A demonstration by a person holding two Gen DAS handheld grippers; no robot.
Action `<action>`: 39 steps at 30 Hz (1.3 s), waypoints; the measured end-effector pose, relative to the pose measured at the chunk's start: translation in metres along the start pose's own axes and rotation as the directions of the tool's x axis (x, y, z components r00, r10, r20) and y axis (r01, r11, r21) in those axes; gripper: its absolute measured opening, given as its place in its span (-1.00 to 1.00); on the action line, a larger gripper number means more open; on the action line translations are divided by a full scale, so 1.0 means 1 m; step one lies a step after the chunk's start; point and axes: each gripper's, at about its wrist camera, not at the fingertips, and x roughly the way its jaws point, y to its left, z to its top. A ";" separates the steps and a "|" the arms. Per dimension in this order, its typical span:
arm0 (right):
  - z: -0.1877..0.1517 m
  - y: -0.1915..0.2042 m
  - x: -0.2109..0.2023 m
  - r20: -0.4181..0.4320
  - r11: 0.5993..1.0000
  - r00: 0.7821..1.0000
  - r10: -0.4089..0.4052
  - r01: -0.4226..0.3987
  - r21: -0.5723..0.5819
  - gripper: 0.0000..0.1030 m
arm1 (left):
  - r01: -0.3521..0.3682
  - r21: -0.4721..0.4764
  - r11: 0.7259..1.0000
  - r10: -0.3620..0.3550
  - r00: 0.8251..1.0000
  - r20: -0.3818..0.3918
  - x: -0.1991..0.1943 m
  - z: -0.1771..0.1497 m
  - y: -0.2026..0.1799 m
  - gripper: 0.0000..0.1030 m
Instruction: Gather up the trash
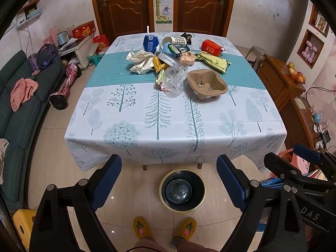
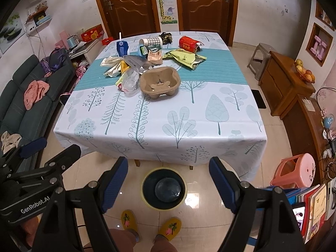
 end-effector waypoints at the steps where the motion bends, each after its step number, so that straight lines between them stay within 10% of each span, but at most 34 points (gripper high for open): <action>1: 0.000 0.001 0.000 0.000 1.000 1.000 0.001 -0.001 0.000 0.55 | -0.001 0.000 1.000 0.001 1.000 0.000 0.000 0.000 0.000 0.76; 39: 0.013 0.004 0.007 0.013 0.999 0.999 0.043 -0.042 -0.016 0.55 | -0.014 -0.022 1.000 0.014 1.000 -0.005 0.007 0.008 0.006 0.76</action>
